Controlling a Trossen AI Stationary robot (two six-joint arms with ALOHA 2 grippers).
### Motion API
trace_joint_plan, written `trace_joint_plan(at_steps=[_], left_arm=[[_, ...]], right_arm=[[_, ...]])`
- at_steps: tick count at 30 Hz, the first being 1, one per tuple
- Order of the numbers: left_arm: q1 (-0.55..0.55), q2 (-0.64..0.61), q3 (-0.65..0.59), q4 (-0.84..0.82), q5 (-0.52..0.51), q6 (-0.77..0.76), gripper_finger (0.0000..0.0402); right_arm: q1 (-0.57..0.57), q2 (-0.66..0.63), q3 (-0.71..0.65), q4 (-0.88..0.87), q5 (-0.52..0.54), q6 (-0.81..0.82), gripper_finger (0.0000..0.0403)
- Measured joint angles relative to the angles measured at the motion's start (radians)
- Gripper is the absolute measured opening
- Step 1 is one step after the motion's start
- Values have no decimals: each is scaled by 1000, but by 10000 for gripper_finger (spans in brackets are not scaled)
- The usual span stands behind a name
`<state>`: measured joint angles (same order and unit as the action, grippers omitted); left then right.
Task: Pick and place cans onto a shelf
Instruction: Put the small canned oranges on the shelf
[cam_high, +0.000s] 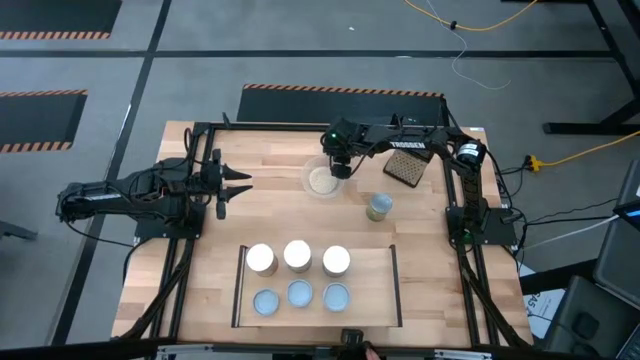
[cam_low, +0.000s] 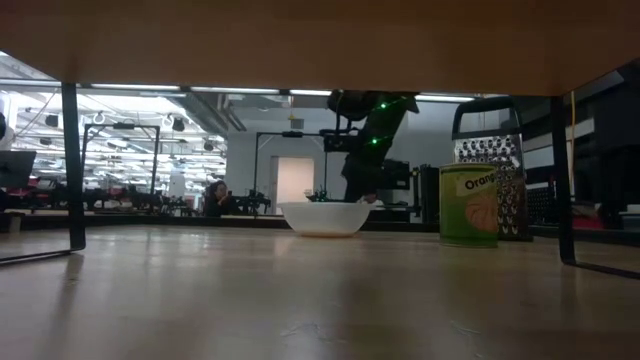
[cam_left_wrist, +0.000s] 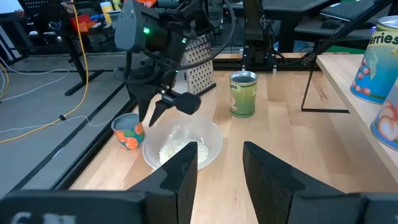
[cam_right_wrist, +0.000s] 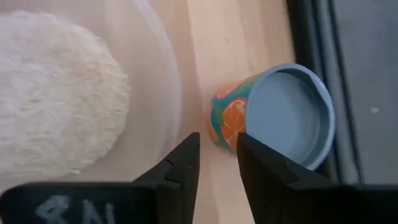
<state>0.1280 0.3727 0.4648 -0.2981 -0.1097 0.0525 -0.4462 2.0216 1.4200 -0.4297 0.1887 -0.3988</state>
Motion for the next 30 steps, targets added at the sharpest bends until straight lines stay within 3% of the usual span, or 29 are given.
trace_joint_plan(at_steps=[4, 30], left_arm=[[0, 0, 0, 0, 0, 0, 121], [0, 0, 0, 0, 0, 0, 121]], right_arm=[[10, 0, 0, 0, 77, -2, 111], [-4, -2, 51, -17, 60, 2, 113]])
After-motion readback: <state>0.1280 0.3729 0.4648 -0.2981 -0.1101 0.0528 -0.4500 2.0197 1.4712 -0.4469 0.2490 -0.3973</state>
